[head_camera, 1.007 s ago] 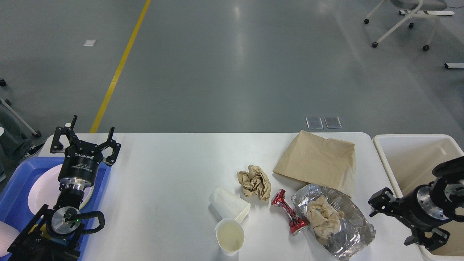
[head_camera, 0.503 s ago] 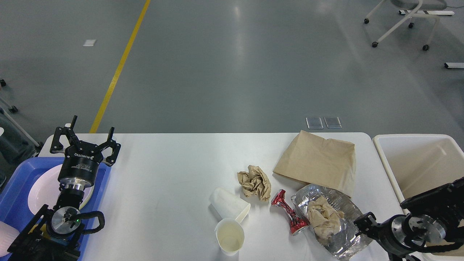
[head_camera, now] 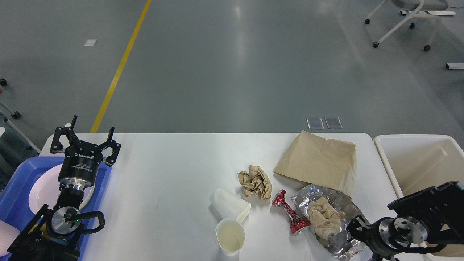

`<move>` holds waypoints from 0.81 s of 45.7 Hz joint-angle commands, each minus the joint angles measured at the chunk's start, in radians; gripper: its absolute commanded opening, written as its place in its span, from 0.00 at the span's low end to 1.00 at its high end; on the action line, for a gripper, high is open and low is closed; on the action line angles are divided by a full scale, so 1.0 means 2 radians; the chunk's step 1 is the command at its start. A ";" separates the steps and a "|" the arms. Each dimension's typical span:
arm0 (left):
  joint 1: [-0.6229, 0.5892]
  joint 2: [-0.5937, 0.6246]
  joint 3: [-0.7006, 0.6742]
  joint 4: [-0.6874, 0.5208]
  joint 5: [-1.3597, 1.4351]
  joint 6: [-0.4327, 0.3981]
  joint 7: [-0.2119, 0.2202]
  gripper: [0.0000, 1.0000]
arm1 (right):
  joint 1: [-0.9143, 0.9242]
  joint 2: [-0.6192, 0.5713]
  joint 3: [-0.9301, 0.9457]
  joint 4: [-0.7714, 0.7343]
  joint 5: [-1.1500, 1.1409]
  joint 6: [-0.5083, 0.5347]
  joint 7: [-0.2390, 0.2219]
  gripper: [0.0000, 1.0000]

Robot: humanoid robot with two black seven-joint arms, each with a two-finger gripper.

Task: Tidy desktop
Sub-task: 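Lower the right gripper onto the silver foil wrapper and grasp it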

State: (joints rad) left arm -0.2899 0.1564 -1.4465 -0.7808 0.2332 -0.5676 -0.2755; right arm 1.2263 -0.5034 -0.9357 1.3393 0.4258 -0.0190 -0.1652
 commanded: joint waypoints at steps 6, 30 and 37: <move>0.000 0.000 0.000 0.000 0.000 0.000 0.000 0.96 | -0.012 0.000 0.010 -0.002 0.015 -0.010 0.001 0.00; 0.000 0.000 0.000 0.000 0.000 0.000 0.000 0.96 | -0.012 0.000 0.019 -0.001 0.036 -0.007 0.001 0.00; 0.000 0.000 0.000 0.000 0.000 0.000 0.000 0.96 | -0.006 -0.007 0.019 0.011 0.037 0.003 0.001 0.00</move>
State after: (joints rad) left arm -0.2899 0.1564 -1.4465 -0.7808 0.2333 -0.5676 -0.2755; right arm 1.2029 -0.5055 -0.8972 1.3415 0.4996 -0.0250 -0.1634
